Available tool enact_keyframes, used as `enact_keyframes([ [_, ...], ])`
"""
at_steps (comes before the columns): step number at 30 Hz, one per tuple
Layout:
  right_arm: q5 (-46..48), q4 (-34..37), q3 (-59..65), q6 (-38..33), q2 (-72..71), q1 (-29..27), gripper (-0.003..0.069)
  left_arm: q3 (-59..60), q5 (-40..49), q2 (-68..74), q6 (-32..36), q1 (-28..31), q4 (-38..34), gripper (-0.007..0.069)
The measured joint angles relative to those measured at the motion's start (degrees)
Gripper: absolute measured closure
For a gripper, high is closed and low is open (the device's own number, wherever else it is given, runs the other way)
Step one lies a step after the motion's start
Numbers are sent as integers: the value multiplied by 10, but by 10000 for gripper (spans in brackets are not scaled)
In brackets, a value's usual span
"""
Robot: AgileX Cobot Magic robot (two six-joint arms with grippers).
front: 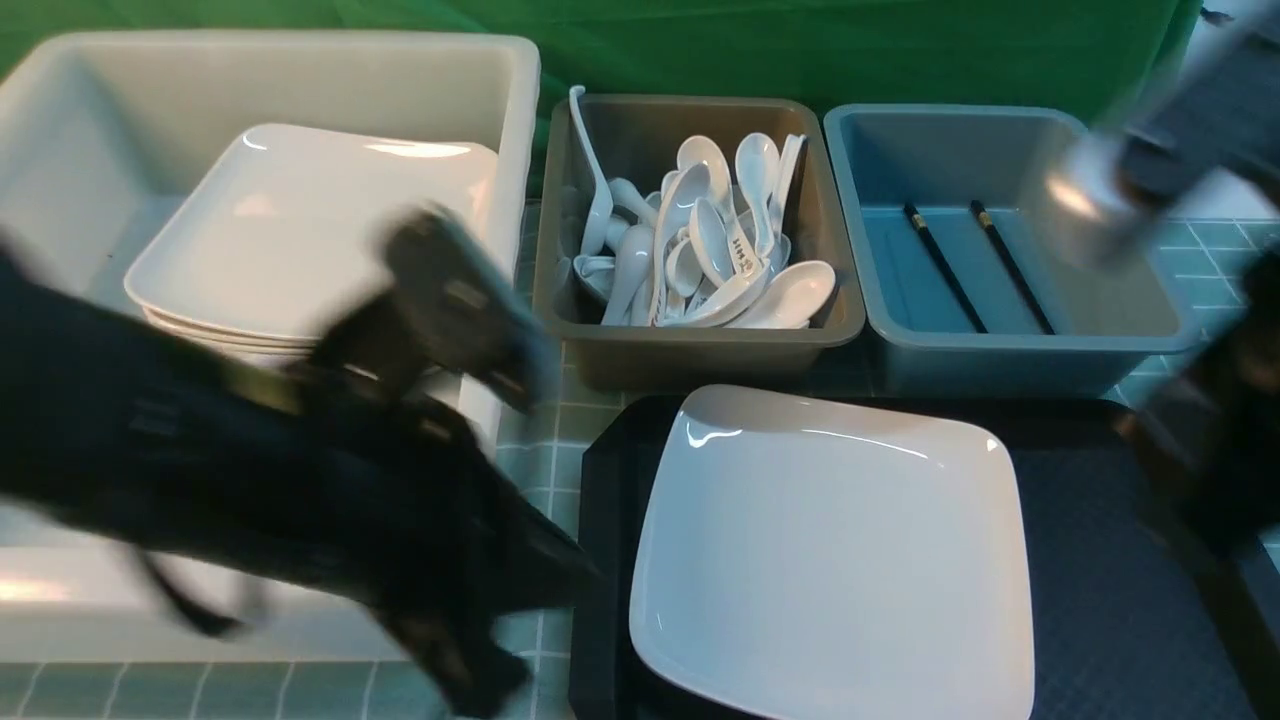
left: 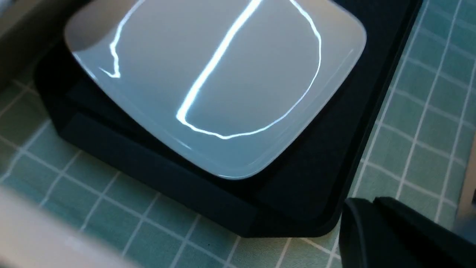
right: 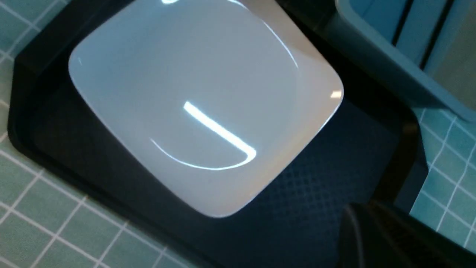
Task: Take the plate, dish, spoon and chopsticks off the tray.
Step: Use the left arm to grab a plate from the dinner plate
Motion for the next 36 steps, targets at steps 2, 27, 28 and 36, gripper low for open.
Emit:
enact_keyframes([
  [2, -3, 0, 31, 22, -47, 0, 606, 0, -25, 50, 4, -51, 40, 615],
  [27, -6, 9, 106, 60, -189, 0, 572, -1, -244, 278, 8, -159, 410, 222],
  [28, -6, 9, 106, 60, -189, 0, 571, -1, -248, 283, 8, -159, 425, 232],
  [36, -6, 10, 106, 60, -189, 0, 569, -5, -264, 299, 8, -159, 462, 301],
])
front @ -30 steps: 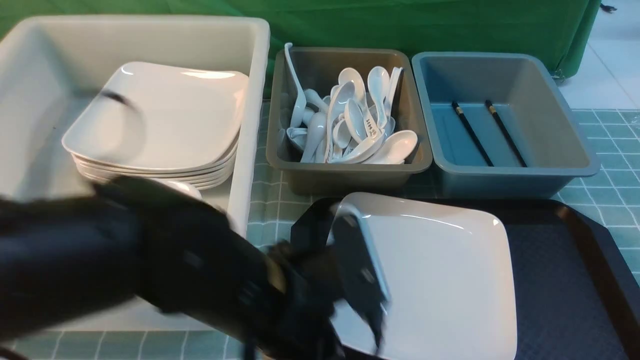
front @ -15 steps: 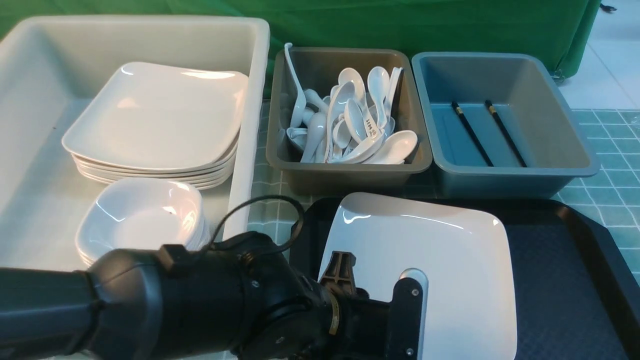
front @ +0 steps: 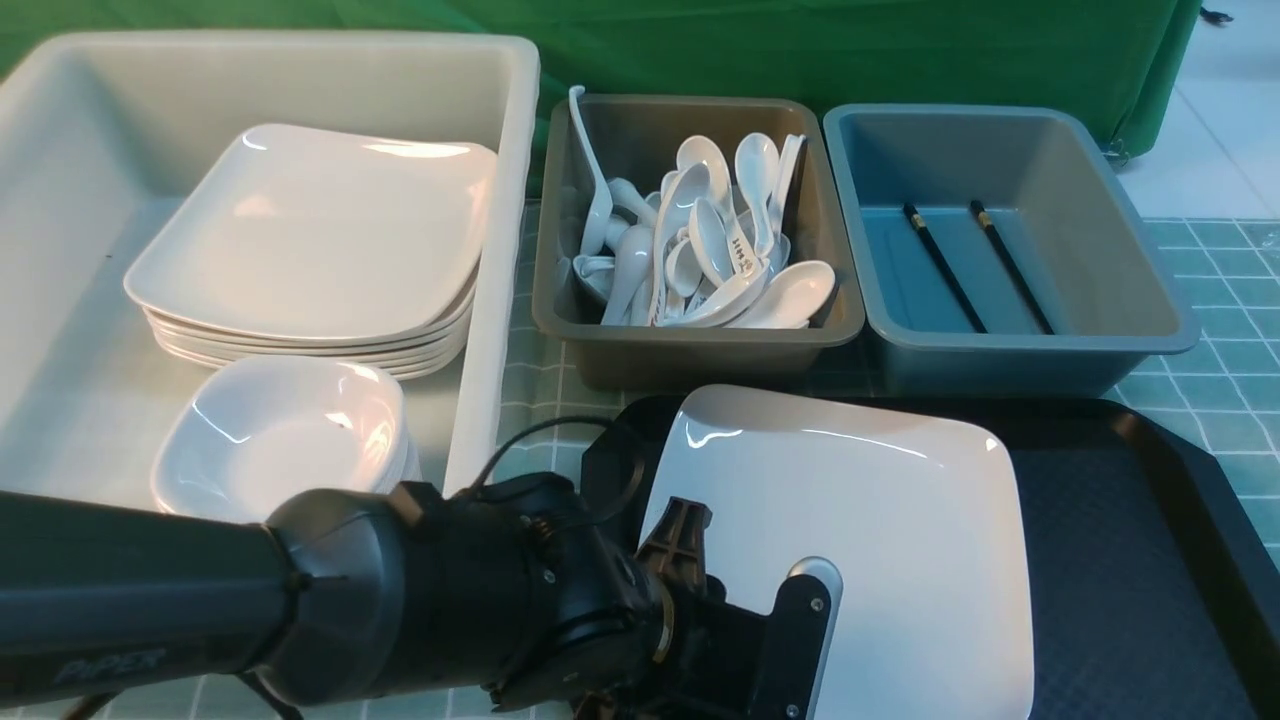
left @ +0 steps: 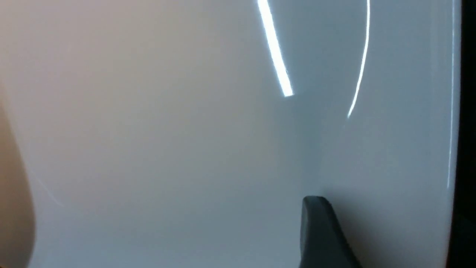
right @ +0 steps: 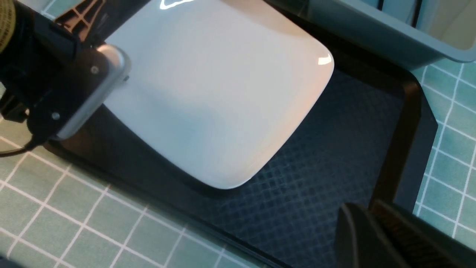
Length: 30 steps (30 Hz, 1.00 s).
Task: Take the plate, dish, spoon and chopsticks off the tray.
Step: Use the left arm to grab a plate from the dinner plate
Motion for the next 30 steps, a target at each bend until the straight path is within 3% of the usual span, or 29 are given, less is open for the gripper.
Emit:
enact_keyframes([
  [6, 0, 0, 0, 0, 0, 0, 569, -1, -3, 6, -3, 0, 27, 329],
  [12, 0, 0, 0, -3, 0, 0, 569, -4, 7, 7, -21, -4, 46, 473],
  [16, 0, 0, 0, -6, 0, 0, 567, -4, 23, -4, -26, -19, 52, 480],
  [22, 0, 0, 0, -7, 0, 0, 557, -1, 40, -79, -63, -74, 30, 576],
  [30, 0, 0, 0, -8, 0, 0, 546, 1, 56, -168, -74, -109, -20, 604],
])
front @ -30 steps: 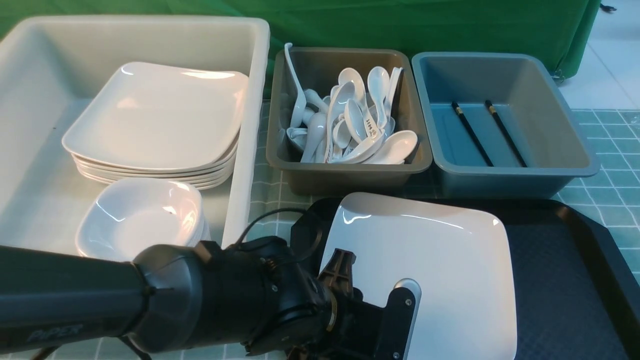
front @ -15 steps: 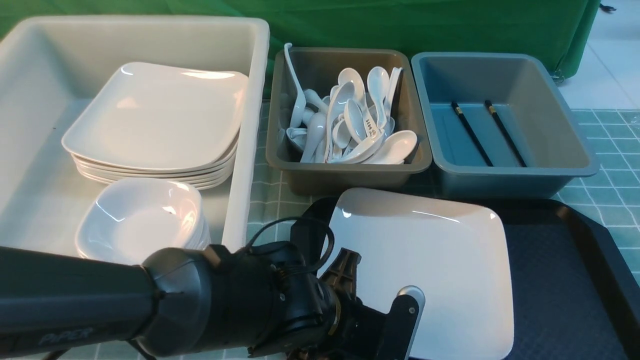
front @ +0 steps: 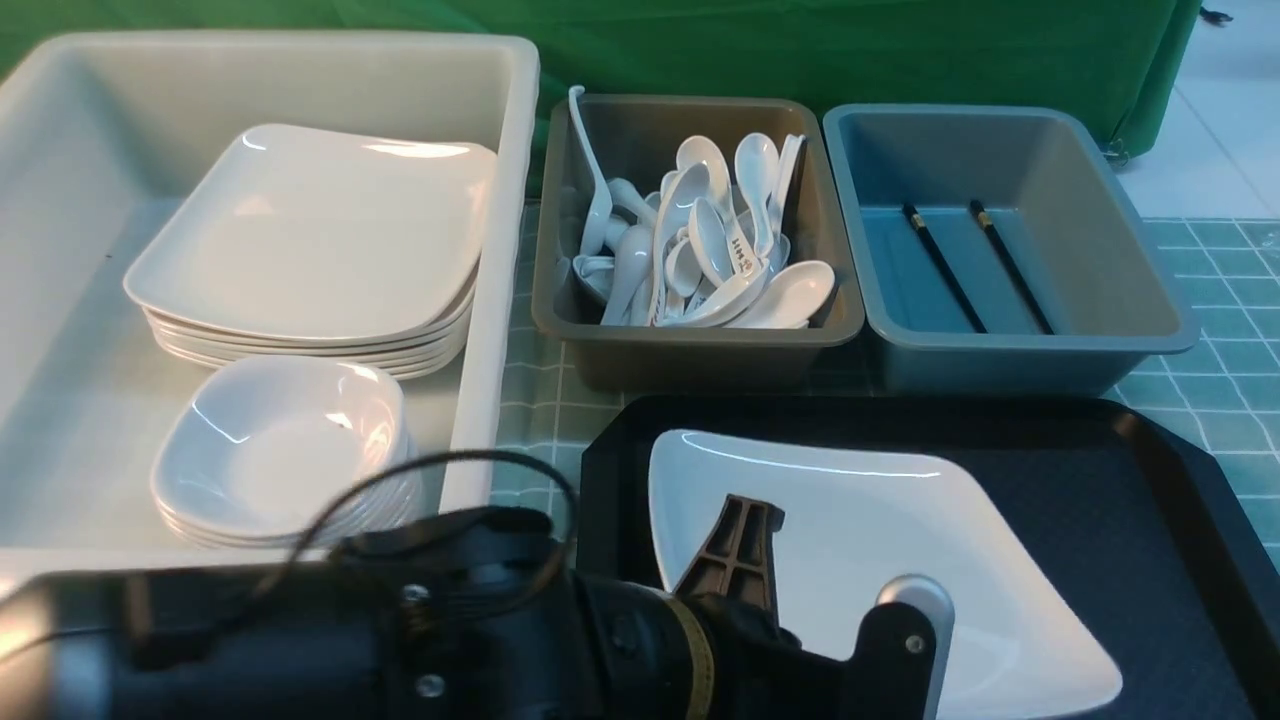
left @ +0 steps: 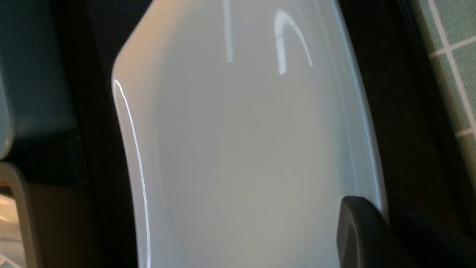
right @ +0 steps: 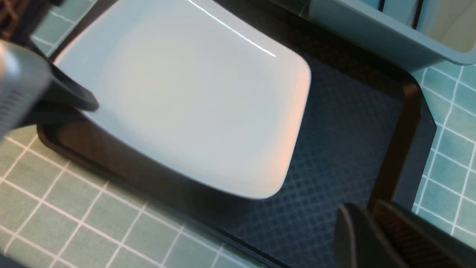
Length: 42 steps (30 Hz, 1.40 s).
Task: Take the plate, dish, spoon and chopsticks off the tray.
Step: Use the left arm to grab a plate from the dinner plate, then use the left arm to put the plate into the large storage box on the left
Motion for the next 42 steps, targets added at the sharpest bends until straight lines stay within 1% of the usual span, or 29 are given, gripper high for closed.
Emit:
enact_keyframes([
  [5, 0, 0, 0, 0, 0, 0, 542, 1, 6, -33, -1, 0, -17, 602],
  [11, 0, 1, 0, 0, 0, 0, 540, 2, 8, -72, -2, 0, -20, 594],
  [22, 0, -1, 0, 6, 0, 0, 536, -70, 6, -81, -4, 0, -24, 594],
  [27, -2, -35, -12, 23, 0, 0, 536, -97, 21, -87, -1, 0, -7, 594],
  [28, -9, -54, -28, 31, 0, 0, 536, -101, 28, -94, -3, 1, 11, 594],
  [29, -14, -58, -34, 34, 0, 0, 536, -103, 29, -98, -6, 4, 18, 594],
  [32, -37, -72, -53, 37, 0, 0, 536, -103, 30, -110, -21, 16, 45, 592],
  [35, -82, -78, -68, 37, 0, 0, 536, -104, 36, -129, -33, 56, 75, 592],
  [36, -86, -78, -69, 37, 0, 0, 536, -104, 37, -130, -33, 56, 75, 592],
  [38, -112, -78, -70, 37, 1, 0, 536, -108, 45, -144, -34, 88, 82, 592],
  [40, -120, -78, -70, 37, 1, 0, 536, -111, 48, -149, -36, 102, 87, 592],
  [41, -133, -78, -70, 38, 5, 0, 536, -115, 52, -156, -47, 133, 100, 592],
  [42, -137, -78, -70, 38, 7, 0, 536, -116, 54, -158, -55, 148, 108, 592],
])
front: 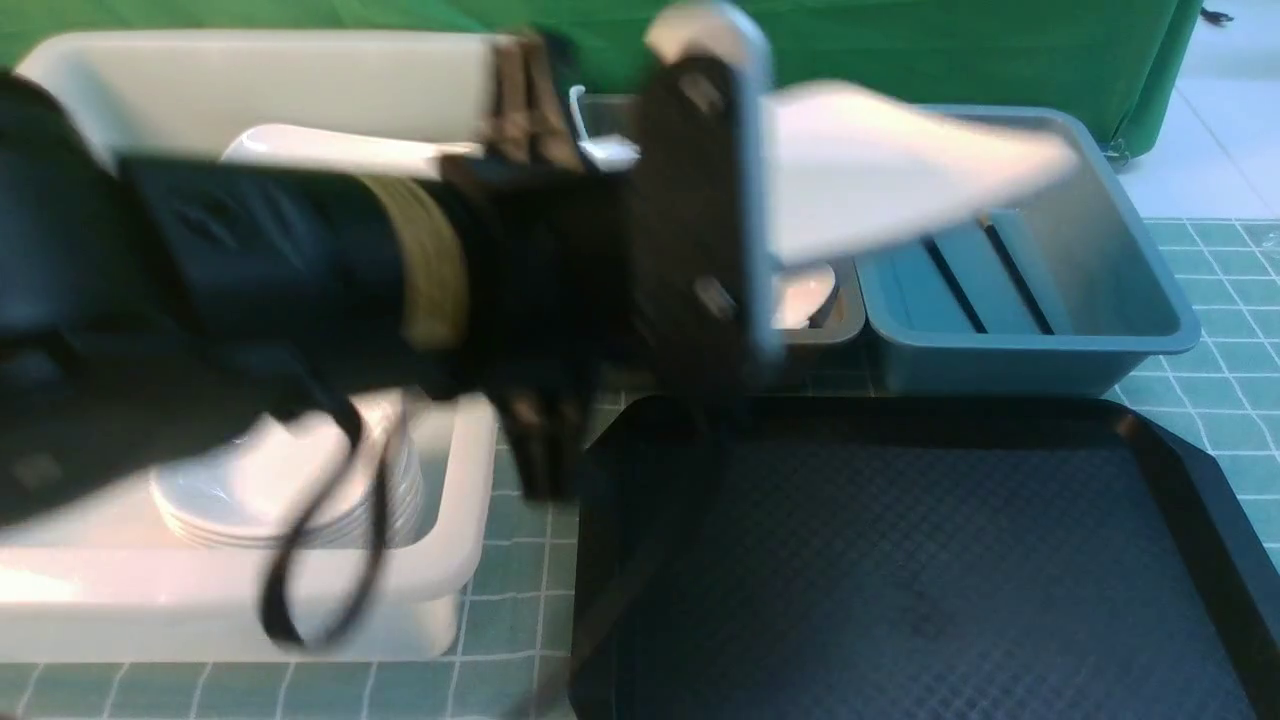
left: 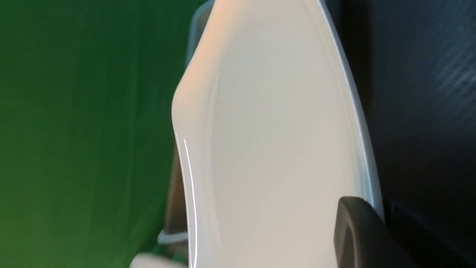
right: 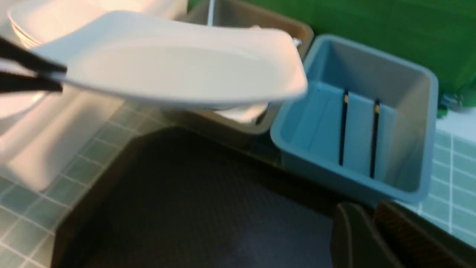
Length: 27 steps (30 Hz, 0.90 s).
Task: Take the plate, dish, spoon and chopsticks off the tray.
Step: Use the left arm to put the plate into the large storage box on the left
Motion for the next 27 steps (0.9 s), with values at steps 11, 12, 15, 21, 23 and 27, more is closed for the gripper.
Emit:
enact_keyframes([
  [11, -35, 2, 0, -6, 48, 0, 536, -1, 46, 12, -33, 247, -17, 591],
  [12, -37, 2, 0, -6, 48, 0, 536, -1, 46, 13, -33, 251, -17, 591],
  [15, -42, 3, 0, -6, 56, 0, 536, -1, 42, 54, -36, 309, -27, 591],
  [21, -43, 7, 0, -8, 58, 0, 536, -1, 21, 134, -37, 330, -10, 591],
  [23, -42, 17, 0, -17, 58, 0, 536, -1, 15, 157, -41, 330, 2, 591],
  [27, -41, 38, 0, -31, 58, 0, 536, -1, -1, 182, -53, 330, 20, 594],
])
